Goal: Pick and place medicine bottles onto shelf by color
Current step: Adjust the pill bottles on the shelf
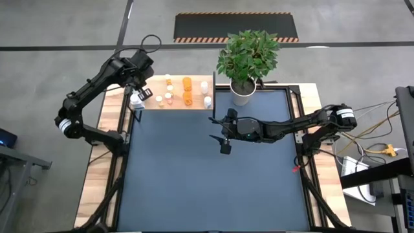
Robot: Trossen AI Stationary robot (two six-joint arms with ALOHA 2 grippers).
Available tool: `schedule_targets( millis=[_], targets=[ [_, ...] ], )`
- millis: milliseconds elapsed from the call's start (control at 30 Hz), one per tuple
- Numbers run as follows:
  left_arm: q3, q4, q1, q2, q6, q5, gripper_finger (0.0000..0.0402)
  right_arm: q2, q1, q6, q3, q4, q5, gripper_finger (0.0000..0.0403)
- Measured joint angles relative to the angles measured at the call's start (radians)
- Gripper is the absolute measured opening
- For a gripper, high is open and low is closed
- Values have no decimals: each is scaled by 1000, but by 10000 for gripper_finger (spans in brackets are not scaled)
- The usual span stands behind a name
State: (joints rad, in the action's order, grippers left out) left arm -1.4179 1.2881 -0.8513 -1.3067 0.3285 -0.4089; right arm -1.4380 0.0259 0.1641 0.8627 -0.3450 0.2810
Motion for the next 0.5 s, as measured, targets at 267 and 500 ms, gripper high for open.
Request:
schedule_targets(
  millis=[267, 500],
  targets=[
    [1, 2, 3, 35, 42, 69, 0, 0, 0, 0, 0, 1, 0, 260],
    [1, 11, 10, 65, 54, 97, 0, 0, 0, 0, 0, 1, 0, 260]
  ],
)
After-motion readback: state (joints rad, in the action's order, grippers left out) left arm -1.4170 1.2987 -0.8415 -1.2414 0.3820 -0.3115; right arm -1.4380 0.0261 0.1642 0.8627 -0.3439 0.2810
